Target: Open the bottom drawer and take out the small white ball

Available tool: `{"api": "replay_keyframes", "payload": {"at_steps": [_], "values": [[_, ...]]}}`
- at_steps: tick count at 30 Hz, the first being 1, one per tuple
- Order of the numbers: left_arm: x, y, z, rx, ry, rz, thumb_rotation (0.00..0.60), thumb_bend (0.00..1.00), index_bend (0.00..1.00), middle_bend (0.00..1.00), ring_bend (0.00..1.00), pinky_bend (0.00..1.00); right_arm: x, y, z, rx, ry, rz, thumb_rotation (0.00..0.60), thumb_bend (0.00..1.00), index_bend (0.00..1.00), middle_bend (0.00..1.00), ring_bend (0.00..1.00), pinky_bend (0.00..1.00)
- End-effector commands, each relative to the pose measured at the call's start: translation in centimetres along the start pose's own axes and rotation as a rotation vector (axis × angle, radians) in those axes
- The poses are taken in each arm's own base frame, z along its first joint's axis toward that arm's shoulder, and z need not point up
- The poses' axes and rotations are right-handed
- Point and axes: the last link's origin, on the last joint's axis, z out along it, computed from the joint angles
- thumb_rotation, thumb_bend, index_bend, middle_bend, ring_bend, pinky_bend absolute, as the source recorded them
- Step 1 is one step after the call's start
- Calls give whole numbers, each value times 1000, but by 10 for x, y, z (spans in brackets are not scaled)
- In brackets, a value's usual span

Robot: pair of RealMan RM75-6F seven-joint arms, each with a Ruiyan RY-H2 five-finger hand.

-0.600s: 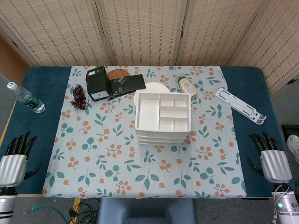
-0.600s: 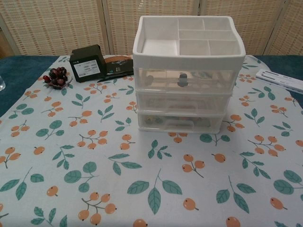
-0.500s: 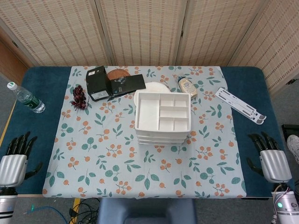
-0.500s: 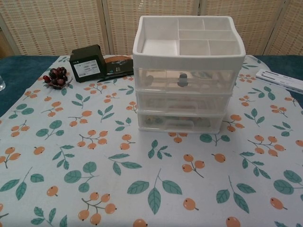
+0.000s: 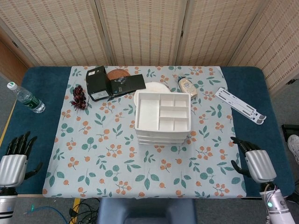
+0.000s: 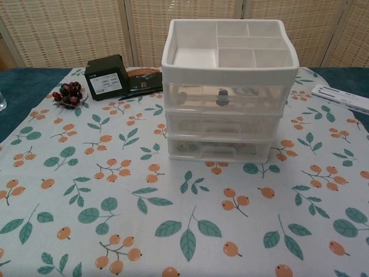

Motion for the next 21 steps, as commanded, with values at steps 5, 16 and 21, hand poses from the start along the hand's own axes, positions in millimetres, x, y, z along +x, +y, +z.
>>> {"api": "replay_keyframes", "payload": {"at_steps": [5,16,21], "values": [[0,-3,-2,8,-1,-1,600,246,109,6,52,73,-25,-36,13,98,-149,199,600,351,123,559,705,816],[-5,-4,-2,5,-21,-5,600,246,109,6,53,73,-60,-84,34,108,-420,627,600,470,123,854,972,973],[-6,-4,-1,2,-27,-5,600,246,109,6,54,73,-72,-100,46,56,-541,840,600,515,123,874,988,982]]}}
